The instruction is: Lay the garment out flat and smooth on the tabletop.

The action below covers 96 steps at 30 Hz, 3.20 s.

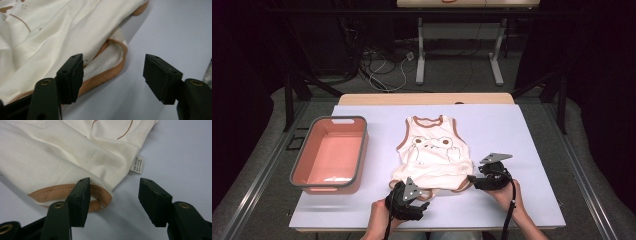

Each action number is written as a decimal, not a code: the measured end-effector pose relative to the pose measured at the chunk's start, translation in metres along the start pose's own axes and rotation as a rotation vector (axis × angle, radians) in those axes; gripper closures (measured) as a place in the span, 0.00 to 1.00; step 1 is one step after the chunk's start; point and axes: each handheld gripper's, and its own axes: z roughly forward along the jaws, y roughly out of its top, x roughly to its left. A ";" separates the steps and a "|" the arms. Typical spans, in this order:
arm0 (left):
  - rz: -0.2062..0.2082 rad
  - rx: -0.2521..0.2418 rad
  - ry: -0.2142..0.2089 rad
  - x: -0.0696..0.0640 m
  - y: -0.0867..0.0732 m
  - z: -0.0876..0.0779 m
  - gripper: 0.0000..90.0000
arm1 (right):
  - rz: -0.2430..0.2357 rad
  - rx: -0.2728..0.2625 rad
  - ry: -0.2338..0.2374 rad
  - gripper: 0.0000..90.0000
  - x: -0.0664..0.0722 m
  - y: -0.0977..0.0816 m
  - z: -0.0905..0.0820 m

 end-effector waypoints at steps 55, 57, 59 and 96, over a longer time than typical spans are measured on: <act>0.102 0.079 -0.118 0.026 -0.009 0.002 0.71 | -0.075 -0.054 -0.018 0.74 0.012 0.004 -0.006; 0.089 0.058 -0.101 0.023 -0.008 0.005 0.71 | -0.102 -0.062 -0.011 0.73 0.018 0.004 -0.012; 0.084 0.050 -0.090 0.023 -0.008 0.006 0.73 | -0.126 -0.065 -0.003 0.71 0.025 0.003 -0.016; -0.034 -0.046 -0.036 0.044 0.002 0.009 0.95 | -0.263 -0.023 -0.001 0.91 0.042 0.024 0.014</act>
